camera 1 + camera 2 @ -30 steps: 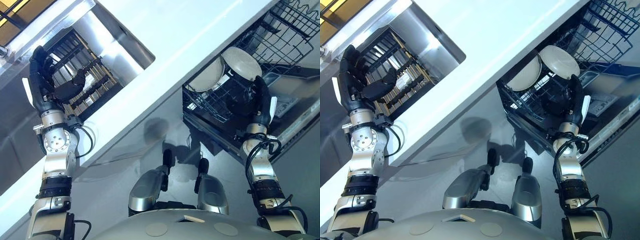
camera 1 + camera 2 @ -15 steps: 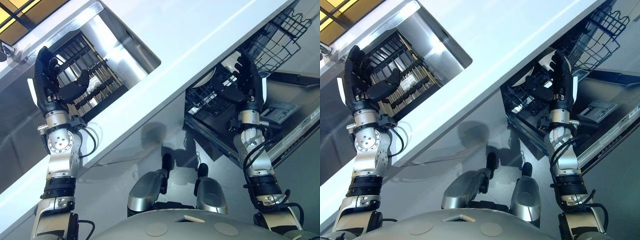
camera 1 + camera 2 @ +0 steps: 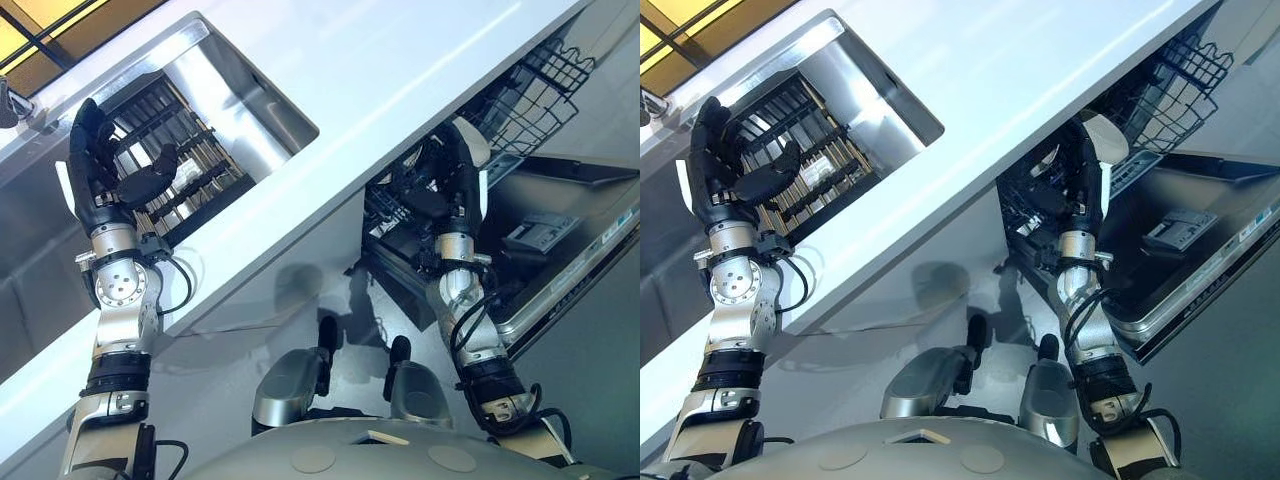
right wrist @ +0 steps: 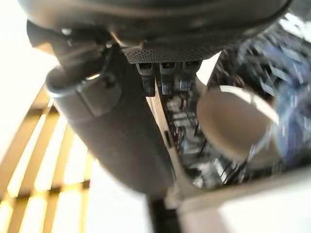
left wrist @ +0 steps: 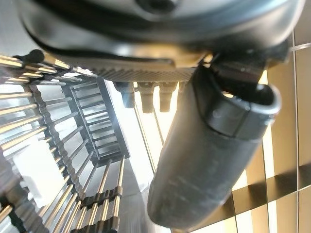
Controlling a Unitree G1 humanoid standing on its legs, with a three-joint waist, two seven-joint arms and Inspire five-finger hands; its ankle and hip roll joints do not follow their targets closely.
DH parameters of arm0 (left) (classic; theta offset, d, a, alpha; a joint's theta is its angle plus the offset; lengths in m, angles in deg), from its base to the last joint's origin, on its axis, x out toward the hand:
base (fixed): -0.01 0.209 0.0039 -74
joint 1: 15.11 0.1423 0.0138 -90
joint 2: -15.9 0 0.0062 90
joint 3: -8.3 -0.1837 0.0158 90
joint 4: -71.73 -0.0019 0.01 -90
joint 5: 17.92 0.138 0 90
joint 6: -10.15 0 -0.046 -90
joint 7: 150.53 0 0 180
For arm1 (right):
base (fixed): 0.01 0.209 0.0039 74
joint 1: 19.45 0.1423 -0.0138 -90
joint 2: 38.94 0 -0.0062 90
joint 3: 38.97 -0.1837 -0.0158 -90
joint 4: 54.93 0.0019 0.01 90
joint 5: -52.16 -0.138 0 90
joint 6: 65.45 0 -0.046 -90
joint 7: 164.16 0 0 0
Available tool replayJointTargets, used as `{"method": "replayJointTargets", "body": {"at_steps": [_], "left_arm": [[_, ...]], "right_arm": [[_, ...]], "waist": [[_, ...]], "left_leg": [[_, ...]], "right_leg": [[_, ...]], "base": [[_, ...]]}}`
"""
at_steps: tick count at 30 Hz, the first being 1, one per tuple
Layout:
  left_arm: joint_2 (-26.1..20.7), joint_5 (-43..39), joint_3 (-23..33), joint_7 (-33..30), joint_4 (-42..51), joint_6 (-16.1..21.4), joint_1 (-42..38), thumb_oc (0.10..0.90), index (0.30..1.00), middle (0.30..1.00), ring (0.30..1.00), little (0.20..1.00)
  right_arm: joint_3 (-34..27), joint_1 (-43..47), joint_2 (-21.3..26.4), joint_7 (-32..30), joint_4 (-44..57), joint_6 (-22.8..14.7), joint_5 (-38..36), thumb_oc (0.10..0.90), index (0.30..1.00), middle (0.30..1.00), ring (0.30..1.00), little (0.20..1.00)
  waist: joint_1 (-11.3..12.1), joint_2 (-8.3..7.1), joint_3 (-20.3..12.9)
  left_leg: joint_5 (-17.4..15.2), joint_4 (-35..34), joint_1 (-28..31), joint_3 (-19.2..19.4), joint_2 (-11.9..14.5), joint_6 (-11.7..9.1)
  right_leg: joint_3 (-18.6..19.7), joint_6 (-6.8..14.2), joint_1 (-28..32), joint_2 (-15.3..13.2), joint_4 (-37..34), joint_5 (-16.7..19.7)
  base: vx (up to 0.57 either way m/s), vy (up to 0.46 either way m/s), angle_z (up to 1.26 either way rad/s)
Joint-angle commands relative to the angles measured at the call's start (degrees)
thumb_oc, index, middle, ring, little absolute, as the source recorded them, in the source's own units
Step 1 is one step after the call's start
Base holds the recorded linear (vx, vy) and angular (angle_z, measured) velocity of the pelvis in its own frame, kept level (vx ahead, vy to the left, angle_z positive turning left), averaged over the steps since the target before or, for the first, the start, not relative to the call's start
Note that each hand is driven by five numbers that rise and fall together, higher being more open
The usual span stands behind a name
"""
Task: Pick up plates and place into dishwasher.
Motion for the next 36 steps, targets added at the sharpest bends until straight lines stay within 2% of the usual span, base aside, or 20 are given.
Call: {"method": "replayJointTargets", "body": {"at_steps": [1, 7, 10, 16, 20, 22, 25, 28, 31, 32, 36], "left_arm": [[-0.5, 1.9, 3.4, -0.5, -4.8, 5.5, 9.9, 0.800, 0.900, 0.900, 0.900, 0.900], [0.7, 1.4, 5.5, 0.2, -4.5, 6.6, 11.6, 0.800, 0.900, 0.900, 0.900, 0.900], [0.7, 1.1, 6.1, 0.5, -4.7, 6.8, 11.9, 0.800, 0.900, 0.900, 0.900, 0.900], [-0.2, -0.3, 6.4, 0.5, -5.5, 6.8, 11.5, 0.800, 0.900, 0.900, 0.900, 0.900], [-0.9, -0.9, 6.0, 0.4, -5.5, 6.3, 11.1, 0.800, 0.900, 0.900, 0.900, 0.900], [-1.5, -1.1, 5.3, 0.2, -5.6, 6.0, 10.5, 0.800, 0.900, 0.900, 0.900, 0.900], [-2.0, -1.2, 4.4, 0.0, -5.6, 5.2, 9.6, 0.800, 0.900, 0.900, 0.900, 0.900], [-2.8, -1.3, 3.0, -0.3, -6.1, 4.4, 8.1, 0.800, 0.900, 0.900, 0.900, 0.900], [-2.9, -0.9, 1.7, -0.9, -5.8, 3.6, 7.3, 0.800, 0.900, 0.900, 0.900, 0.900], [-3.1, -0.7, 1.1, -1.1, -5.6, 3.2, 7.1, 0.800, 0.900, 0.900, 0.900, 0.900], [-3.4, -0.1, -0.3, -1.2, -5.6, 2.4, 6.2, 0.800, 0.900, 0.900, 0.900, 0.900]], "right_arm": [[-7.4, 5.9, -0.8, -4.5, 7.7, -13.6, 5.3, 0.800, 0.900, 0.900, 0.900, 0.900], [-10.6, 0.8, -0.2, -6.2, 3.9, -14.2, 5.1, 0.800, 0.900, 0.900, 0.900, 0.900], [-11.4, -0.4, 0.3, -4.2, 1.3, -13.3, 2.3, 0.800, 0.900, 0.900, 0.900, 0.900], [-12.5, -2.0, -0.3, 2.0, -6.1, -10.8, -12.6, 0.800, 0.900, 0.900, 0.900, 0.900], [-12.5, -2.1, -0.7, 4.6, -9.4, -9.1, -19.5, 0.800, 0.900, 0.900, 0.900, 0.900], [-12.5, -1.7, -1.0, 5.7, -12.1, -8.6, -24.6, 0.800, 0.900, 0.900, 0.900, 0.900], [-12.7, -0.9, -1.0, 5.9, -14.8, -8.2, -28.0, 0.800, 0.900, 0.900, 0.900, 0.900], [-13.3, 0.9, -1.0, 6.7, -18.9, -7.6, -36.4, 0.800, 0.900, 0.900, 0.900, 0.900], [-13.6, 2.8, -1.1, 10.1, -21.1, -6.9, -42.9, 0.800, 0.900, 0.900, 0.900, 0.900], [-13.4, 3.7, -1.3, 13.4, -21.2, -6.4, -45.5, 0.800, 0.900, 0.900, 0.900, 0.900], [-11.8, 7.4, -1.0, 22.1, -22.0, -4.2, -48.7, 0.800, 0.900, 0.900, 0.900, 0.900]], "waist": [[2.6, -3.02, -2.3], [1.4, -2.69, -2.0], [0.9, -2.48, -1.7], [0.0, -2.14, -0.8], [-0.1, -2.04, -0.4], [-0.1, -1.95, 0.0], [0.1, -1.83, 0.3], [0.5, -1.39, 0.7], [1.1, -0.82, 1.1], [1.3, -0.53, 1.3], [2.5, 0.35, 2.2]], "left_leg": [[-10.3, 3.9, 0.8, 1.6, -3.7, 4.4], [-10.4, 4.0, 0.2, 2.1, -3.4, 4.3], [-10.3, 4.0, 0.0, 2.3, -3.4, 4.2], [-10.2, 4.0, -0.4, 2.8, -3.3, 3.8], [-10.1, 4.0, -0.6, 2.9, -3.2, 3.7], [-9.9, 4.2, -1.0, 2.8, -3.1, 3.7], [-9.6, 4.3, -1.3, 2.6, -3.1, 3.6], [-9.1, 4.3, -1.7, 2.1, -3.2, 3.4], [-8.5, 4.1, -2.2, 1.6, -3.2, 3.3], [-8.2, 4.0, -2.5, 1.5, -3.2, 3.2], [-7.8, 4.9, -3.5, 0.8, -3.5, 2.9]], "right_leg": [[0.4, 2.2, -6.5, -1.1, 5.4, 0.2], [1.0, 2.2, -7.1, -0.9, 5.4, -0.4], [1.3, 2.1, -7.3, -0.8, 5.5, -0.6], [1.6, 2.0, -7.9, -0.8, 5.6, -0.7], [1.5, 2.0, -8.1, -0.8, 5.6, -0.7], [1.6, 1.8, -8.4, -0.8, 5.9, -0.7], [1.6, 1.8, -8.6, -0.7, 6.3, -0.7], [1.4, 1.6, -8.7, -0.7, 6.8, -0.8], [1.2, 1.4, -9.0, -0.9, 7.0, -1.0], [1.1, 1.4, -9.2, -1.0, 7.1, -1.0], [0.5, 1.1, -9.7, -1.6, 7.6, -1.3]], "base": [[0.00, 0.000, 0.00], [-0.02, -0.006, -0.05], [-0.02, -0.005, -0.12], [-0.01, -0.001, -0.03], [0.00, 0.000, 0.00], [0.00, 0.000, 0.00], [0.00, 0.000, 0.00], [0.00, 0.001, 0.02], [0.00, 0.013, 0.09], [0.00, 0.019, 0.10], [0.01, 0.051, 0.06]]}}
